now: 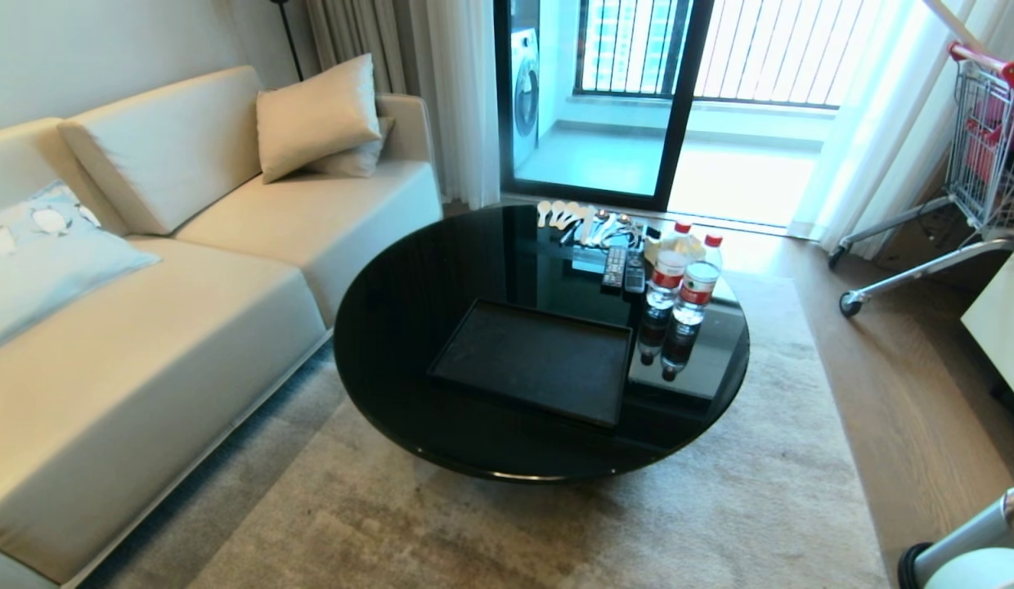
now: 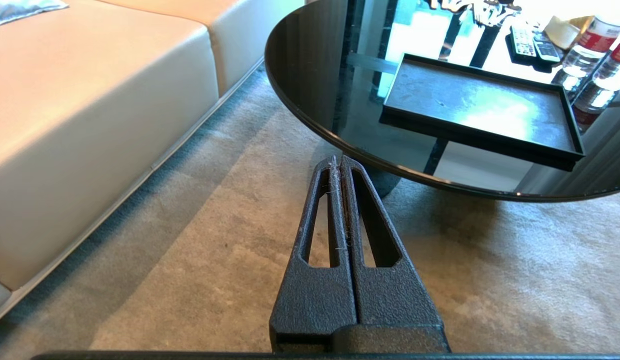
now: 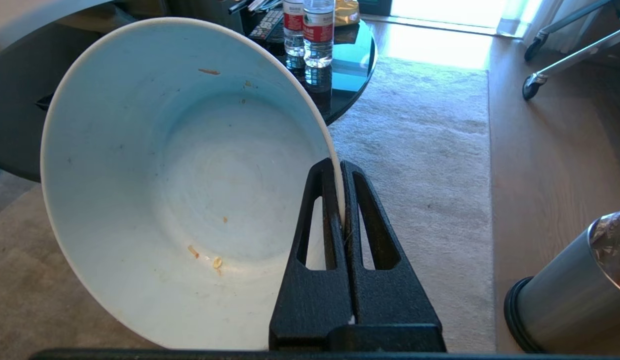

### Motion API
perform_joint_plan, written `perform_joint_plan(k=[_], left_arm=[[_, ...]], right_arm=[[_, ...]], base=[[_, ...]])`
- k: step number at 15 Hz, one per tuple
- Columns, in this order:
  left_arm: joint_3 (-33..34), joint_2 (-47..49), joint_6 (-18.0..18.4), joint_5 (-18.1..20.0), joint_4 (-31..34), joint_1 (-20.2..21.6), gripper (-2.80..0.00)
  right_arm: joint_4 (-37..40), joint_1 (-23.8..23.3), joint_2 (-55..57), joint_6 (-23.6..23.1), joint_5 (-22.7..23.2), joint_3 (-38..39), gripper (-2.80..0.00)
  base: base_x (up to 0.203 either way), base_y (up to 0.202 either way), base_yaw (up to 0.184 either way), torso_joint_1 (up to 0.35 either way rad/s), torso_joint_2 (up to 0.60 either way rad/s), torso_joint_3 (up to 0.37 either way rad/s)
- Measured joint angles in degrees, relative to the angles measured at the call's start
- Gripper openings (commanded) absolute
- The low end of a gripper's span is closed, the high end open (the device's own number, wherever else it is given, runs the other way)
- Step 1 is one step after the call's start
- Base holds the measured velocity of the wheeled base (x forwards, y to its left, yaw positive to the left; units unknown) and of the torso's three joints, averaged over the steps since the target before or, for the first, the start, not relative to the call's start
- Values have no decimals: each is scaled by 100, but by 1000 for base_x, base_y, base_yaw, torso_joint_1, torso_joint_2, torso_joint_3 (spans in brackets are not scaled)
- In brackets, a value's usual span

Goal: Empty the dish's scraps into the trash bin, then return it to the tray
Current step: Put the bowl back to the table

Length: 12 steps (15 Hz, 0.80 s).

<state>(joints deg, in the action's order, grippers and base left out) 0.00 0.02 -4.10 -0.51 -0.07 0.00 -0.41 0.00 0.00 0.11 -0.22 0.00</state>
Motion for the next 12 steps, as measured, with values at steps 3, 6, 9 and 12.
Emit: perform_joint_plan(k=[3, 6, 9, 12], left_arm=[[0, 0, 0, 0, 0, 0, -280], [0, 0, 2, 0, 0, 0, -280], [0, 0, 2, -4, 0, 0, -280], [0, 0, 2, -2, 0, 0, -280]], right_arm=[[0, 0, 0, -1, 0, 0, -280], [1, 0, 0, -4, 1, 0, -280], [0, 0, 0, -1, -2, 0, -280], [1, 0, 0, -1, -5, 0, -280]], base=[[0, 0, 0, 0, 0, 0], [0, 0, 0, 0, 0, 0], [0, 0, 0, 0, 0, 0], [0, 0, 0, 0, 0, 0]])
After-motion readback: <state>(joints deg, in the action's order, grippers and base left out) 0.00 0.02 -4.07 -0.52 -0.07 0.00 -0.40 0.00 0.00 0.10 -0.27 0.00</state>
